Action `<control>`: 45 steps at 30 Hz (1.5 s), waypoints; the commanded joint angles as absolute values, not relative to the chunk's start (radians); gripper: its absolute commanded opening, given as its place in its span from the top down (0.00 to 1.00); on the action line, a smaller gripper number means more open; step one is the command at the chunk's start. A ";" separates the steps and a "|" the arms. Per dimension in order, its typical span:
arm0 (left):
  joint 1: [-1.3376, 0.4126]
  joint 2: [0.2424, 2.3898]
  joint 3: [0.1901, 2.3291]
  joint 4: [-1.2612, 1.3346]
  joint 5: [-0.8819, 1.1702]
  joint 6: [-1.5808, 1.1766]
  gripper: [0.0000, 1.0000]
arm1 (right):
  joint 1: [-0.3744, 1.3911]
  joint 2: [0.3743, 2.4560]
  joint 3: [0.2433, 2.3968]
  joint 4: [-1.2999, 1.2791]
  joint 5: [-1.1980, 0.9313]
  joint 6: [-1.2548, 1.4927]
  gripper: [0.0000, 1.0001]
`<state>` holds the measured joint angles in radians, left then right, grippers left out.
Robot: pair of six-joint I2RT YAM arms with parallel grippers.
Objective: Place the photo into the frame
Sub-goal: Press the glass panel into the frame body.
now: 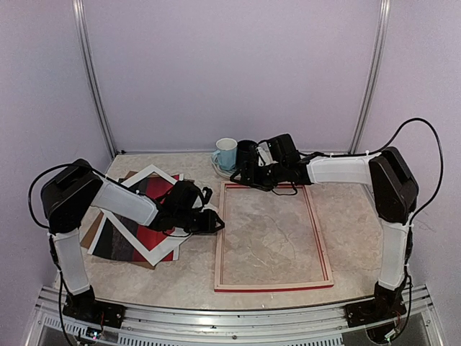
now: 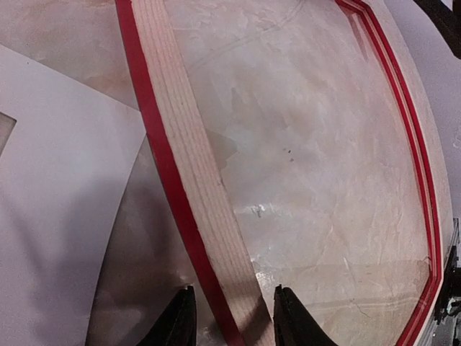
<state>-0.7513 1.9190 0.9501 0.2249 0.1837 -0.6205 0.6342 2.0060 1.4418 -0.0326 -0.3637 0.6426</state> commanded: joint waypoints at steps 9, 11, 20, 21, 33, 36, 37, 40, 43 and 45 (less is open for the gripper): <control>-0.810 1.916 0.891 0.420 0.256 -0.690 0.64 | 0.658 2.176 1.626 -0.076 -0.444 0.696 0.20; -0.823 1.923 0.889 0.433 0.262 -0.689 0.64 | 0.659 2.195 1.642 -0.077 -0.453 0.700 0.20; -0.841 1.928 0.839 0.487 0.243 -0.714 0.65 | 0.659 2.243 1.671 -0.093 -0.460 0.711 0.20; -0.841 1.925 0.839 0.475 0.227 -0.713 0.65 | 0.659 2.247 1.671 -0.092 -0.462 0.713 0.20; -0.841 1.921 0.830 0.465 0.196 -0.713 0.66 | 0.660 2.324 1.729 -0.083 -0.499 0.745 0.21; -0.841 1.931 0.836 0.473 0.210 -0.716 0.66 | 0.660 2.342 1.742 -0.086 -0.499 0.750 0.21; -0.841 1.932 0.837 0.478 0.216 -0.717 0.67 | 0.661 2.348 1.748 -0.085 -0.501 0.752 0.21; -0.841 1.945 0.838 0.486 0.226 -0.723 0.67 | 0.661 2.364 1.761 -0.083 -0.501 0.761 0.21; -0.843 1.958 0.838 0.489 0.229 -0.728 0.71 | 0.663 2.382 1.775 -0.080 -0.505 0.772 0.21; -0.845 1.965 0.836 0.494 0.230 -0.732 0.73 | 0.662 2.391 1.786 -0.077 -0.505 0.781 0.21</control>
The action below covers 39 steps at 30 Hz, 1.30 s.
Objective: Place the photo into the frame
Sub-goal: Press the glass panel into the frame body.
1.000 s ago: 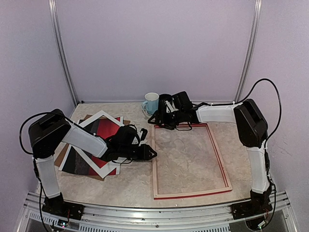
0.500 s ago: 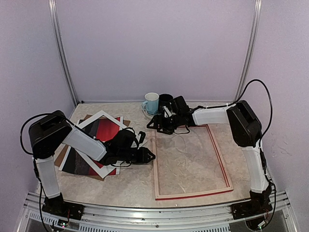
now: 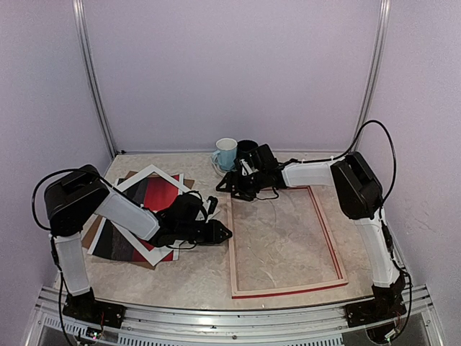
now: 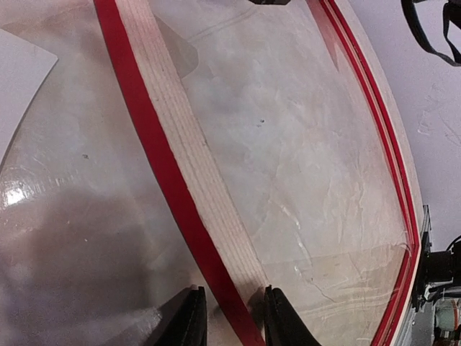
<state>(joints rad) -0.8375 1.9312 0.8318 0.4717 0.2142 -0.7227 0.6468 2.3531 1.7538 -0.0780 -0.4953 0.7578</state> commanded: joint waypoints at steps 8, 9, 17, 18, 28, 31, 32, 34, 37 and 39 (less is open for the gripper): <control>-0.848 1.981 0.833 0.500 0.232 -0.735 0.77 | 0.663 2.428 1.828 -0.076 -0.487 0.810 0.19; -0.849 1.982 0.834 0.499 0.232 -0.734 0.78 | 0.663 2.427 1.825 -0.069 -0.482 0.815 0.19; -0.851 2.002 0.837 0.494 0.238 -0.732 0.80 | 0.663 2.456 1.863 -0.057 -0.471 0.838 0.16; -0.853 2.004 0.839 0.494 0.238 -0.733 0.81 | 0.663 2.459 1.862 -0.049 -0.475 0.845 0.16; -0.851 2.020 0.887 0.414 0.195 -0.736 0.82 | 0.678 2.376 1.734 -0.046 -0.468 0.834 0.16; -0.851 2.023 0.893 0.409 0.182 -0.739 0.83 | 0.685 2.323 1.649 -0.035 -0.459 0.826 0.16; -0.851 2.024 0.895 0.408 0.180 -0.740 0.83 | 0.687 2.308 1.622 -0.029 -0.458 0.825 0.16; -0.851 2.027 0.897 0.407 0.177 -0.742 0.83 | 0.693 2.280 1.571 -0.018 -0.458 0.824 0.16; -0.851 2.035 0.897 0.405 0.174 -0.745 0.83 | 0.705 2.243 1.504 -0.003 -0.464 0.823 0.15; -0.851 2.038 0.897 0.403 0.172 -0.747 0.83 | 0.715 2.218 1.455 -0.003 -0.461 0.824 0.15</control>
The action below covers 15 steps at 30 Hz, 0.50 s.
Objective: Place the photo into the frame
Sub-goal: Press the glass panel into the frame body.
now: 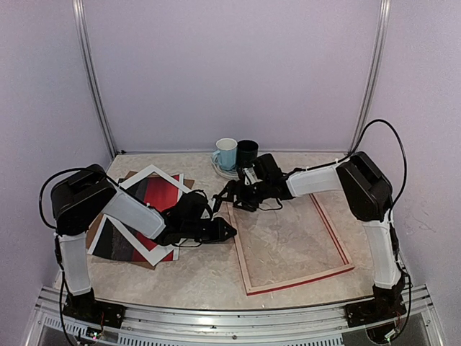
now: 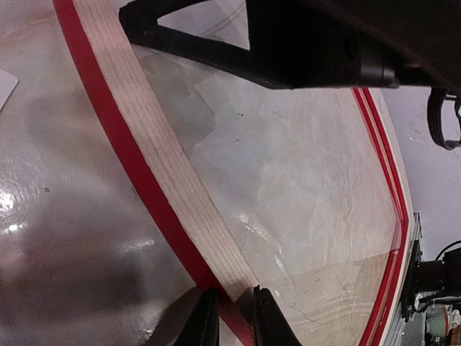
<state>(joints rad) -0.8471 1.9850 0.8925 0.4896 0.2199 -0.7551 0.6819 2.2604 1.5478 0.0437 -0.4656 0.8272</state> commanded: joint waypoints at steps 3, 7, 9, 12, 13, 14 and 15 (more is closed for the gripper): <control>-0.851 2.039 0.901 0.397 0.166 -0.745 0.83 | 0.726 2.179 1.387 0.038 -0.457 0.828 0.14; -0.851 2.035 0.906 0.390 0.157 -0.740 0.83 | 0.730 2.149 1.303 0.118 -0.508 0.858 0.14; -0.851 2.034 0.908 0.386 0.152 -0.738 0.83 | 0.731 2.146 1.286 0.144 -0.527 0.872 0.14; -0.852 2.034 0.909 0.381 0.150 -0.734 0.83 | 0.735 2.149 1.273 0.171 -0.561 0.893 0.14; -0.852 2.033 0.908 0.379 0.148 -0.732 0.83 | 0.738 2.149 1.271 0.176 -0.569 0.898 0.14; -0.851 2.032 0.907 0.379 0.145 -0.732 0.83 | 0.742 2.150 1.271 0.179 -0.575 0.901 0.14; -0.852 2.030 0.905 0.378 0.143 -0.730 0.83 | 0.746 2.149 1.269 0.182 -0.581 0.905 0.14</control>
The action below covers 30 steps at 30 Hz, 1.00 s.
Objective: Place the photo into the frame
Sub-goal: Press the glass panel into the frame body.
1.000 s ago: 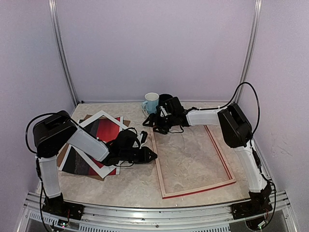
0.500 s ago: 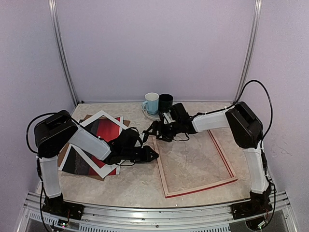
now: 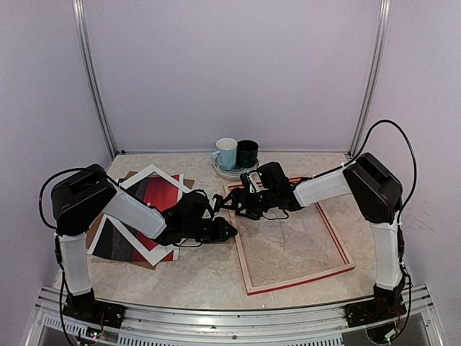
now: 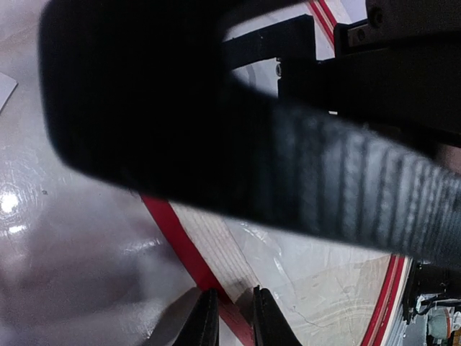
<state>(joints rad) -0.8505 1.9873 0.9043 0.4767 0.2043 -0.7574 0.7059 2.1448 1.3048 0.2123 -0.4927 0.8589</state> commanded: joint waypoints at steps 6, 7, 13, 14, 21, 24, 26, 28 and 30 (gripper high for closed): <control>-0.853 2.028 0.909 0.370 0.135 -0.726 0.83 | 0.756 2.133 1.235 0.203 -0.615 0.937 0.14; -0.851 2.028 0.910 0.368 0.133 -0.726 0.83 | 0.760 2.128 1.232 0.189 -0.608 0.931 0.14; -0.852 2.025 0.924 0.337 0.111 -0.718 0.82 | 0.778 2.089 1.209 0.125 -0.593 0.908 0.13; -0.853 2.026 0.928 0.331 0.107 -0.716 0.82 | 0.780 2.077 1.203 0.113 -0.588 0.901 0.13; -0.853 2.029 0.932 0.345 0.114 -0.713 0.81 | 0.788 2.013 1.149 0.089 -0.555 0.886 0.12; -0.859 2.015 0.921 0.346 0.135 -0.719 0.72 | 0.785 2.037 1.175 0.086 -0.556 0.879 0.12; -0.867 1.983 0.901 0.328 0.131 -0.721 0.62 | 0.786 2.055 1.184 0.094 -0.560 0.882 0.12; -0.872 1.945 0.878 0.319 0.129 -0.724 0.58 | 0.784 2.062 1.187 0.100 -0.559 0.885 0.12; -0.876 1.892 0.840 0.307 0.132 -0.730 0.53 | 0.783 2.063 1.190 0.105 -0.556 0.886 0.12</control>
